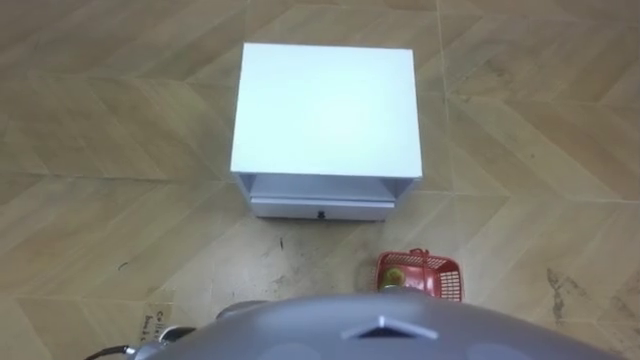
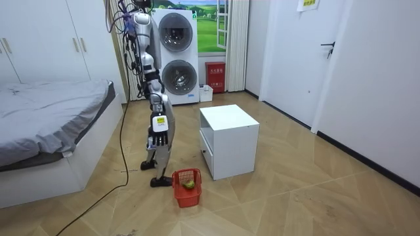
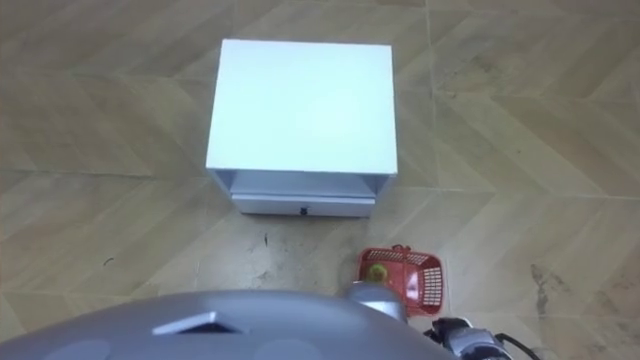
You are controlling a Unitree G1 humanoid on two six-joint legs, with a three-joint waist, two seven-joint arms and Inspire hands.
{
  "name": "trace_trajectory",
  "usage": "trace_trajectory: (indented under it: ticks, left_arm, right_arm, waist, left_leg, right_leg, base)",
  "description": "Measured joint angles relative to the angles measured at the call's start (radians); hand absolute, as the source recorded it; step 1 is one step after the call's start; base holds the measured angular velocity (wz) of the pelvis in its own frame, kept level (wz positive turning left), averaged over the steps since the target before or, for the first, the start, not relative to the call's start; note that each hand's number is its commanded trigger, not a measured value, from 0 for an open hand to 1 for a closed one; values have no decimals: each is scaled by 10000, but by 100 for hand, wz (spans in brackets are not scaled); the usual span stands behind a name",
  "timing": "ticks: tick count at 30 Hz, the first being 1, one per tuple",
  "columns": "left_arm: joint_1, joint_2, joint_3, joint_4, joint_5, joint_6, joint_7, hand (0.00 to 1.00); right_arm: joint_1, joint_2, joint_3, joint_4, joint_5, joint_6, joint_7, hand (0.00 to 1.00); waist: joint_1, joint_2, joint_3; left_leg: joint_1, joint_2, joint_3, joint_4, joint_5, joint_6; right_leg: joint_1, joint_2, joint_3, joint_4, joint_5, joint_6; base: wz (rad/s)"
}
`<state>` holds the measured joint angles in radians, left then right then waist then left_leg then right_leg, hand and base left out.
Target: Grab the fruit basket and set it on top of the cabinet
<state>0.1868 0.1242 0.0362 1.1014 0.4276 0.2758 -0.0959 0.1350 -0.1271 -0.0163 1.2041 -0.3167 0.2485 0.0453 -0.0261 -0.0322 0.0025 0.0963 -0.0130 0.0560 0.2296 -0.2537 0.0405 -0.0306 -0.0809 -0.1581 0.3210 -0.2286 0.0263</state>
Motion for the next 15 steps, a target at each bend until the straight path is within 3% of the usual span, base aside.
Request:
trace_trajectory:
  ticks: [1, 2, 4, 5, 7, 8, 9, 10, 11, 13, 14, 15]
  left_arm:
    - [-52, 22, 1, 3, -11, -5, 30, 0]
    - [-231, 78, 1, 81, -25, -46, 90, 0]
    - [-437, 115, 2, 299, -14, -151, 252, 0]
    - [-453, 123, 34, 382, 11, -272, 268, 0]
    - [-499, 114, 133, 436, 108, -558, 266, 0]
    - [-690, 132, 449, 535, 108, -670, 276, 0]
    - [-886, 228, 577, 577, 155, -684, 338, 0]
    - [-895, 272, 569, 574, 174, -729, 412, 0]
    - [-818, 385, 573, 571, 172, -796, 495, 0]
    - [-591, 529, 561, 426, 155, -790, 604, 0]
    - [-425, 559, 570, 351, 142, -782, 712, 0]
    - [-212, 529, 571, 369, 65, -783, 762, 0]
  right_arm:
    - [-60, 0, -72, -5, 0, -4, -60, 0]
    - [-268, 0, -194, 31, -3, -29, -211, 0]
    - [-459, -55, -262, 72, 264, -94, -503, 0]
    - [-585, -108, -264, 61, 437, -107, -682, 0]
    - [-801, -213, -486, -14, 416, -109, -940, 0]
    - [-1061, -218, -808, -60, 452, -101, -1091, 0]
    - [-1124, -160, -962, -86, 790, -89, -1259, 0]
    - [-1029, -154, -1017, -48, 995, -69, -1311, 0]
    - [-877, -157, -1047, 18, 1422, 0, -1394, 0]
    - [-996, -206, -1057, -37, 2018, 8, -1677, 0]
    - [-1249, -238, -1057, -12, 2309, -55, -1870, 0]
    - [-1577, -273, -1058, -53, 2422, -195, -2009, 0]
  waist:
    - [-3, 54, -14]
    - [-63, 56, 85]
    - [-84, 148, 117]
    - [-141, 148, 171]
    - [-247, 370, 9]
    - [-287, 621, -65]
    - [-377, 522, 67]
    - [-327, 446, 59]
    - [-139, 204, 37]
    - [211, 31, 37]
    - [411, -121, 57]
    - [458, -199, 11]
  left_leg:
    - [-155, -19, 7, 147, -10, 10]
    - [-375, -101, 30, 457, -12, 13]
    - [-714, -188, 327, 852, -92, 147]
    - [-1190, -178, 537, 1453, -179, 271]
    - [-1966, -161, 631, 1443, -274, 426]
    - [-2390, -7, 1361, 1439, -343, 578]
    - [-2647, 6, 2259, 1634, -294, 713]
    - [-2625, -39, 2503, 1610, -284, 732]
    - [-2544, -197, 2971, 1473, -228, 842]
    - [-2623, -220, 3626, 1252, -349, 1050]
    - [-2827, -223, 3957, 1279, -293, 1107]
    - [-3204, -163, 4121, 1541, -277, 1136]
  right_leg:
    - [-150, -45, 16, 158, -8, 4]
    - [-369, -104, 48, 437, 1, 2]
    - [-600, -221, 164, 521, 111, 31]
    - [-671, -235, 368, 381, 267, 55]
    - [-1309, -168, 1073, 323, 424, 259]
    - [-1827, -103, 1013, 652, 386, 379]
    - [-2224, -447, 667, 2294, -125, 191]
    - [-2300, -675, 503, 3266, -319, 142]
    - [-2340, -929, 457, 5236, -480, 188]
    - [-2293, -978, 568, 7299, -441, 272]
    - [-2115, -1049, 696, 7822, -377, 358]
    - [-1721, -1161, 696, 7676, -372, 372]
  base:
    - [5]
    - [-5]
    - [-9]
    - [-7]
    - [-4]
    - [35]
    - [55]
    - [79]
    - [53]
    - [11]
    - [-35]
    - [-40]
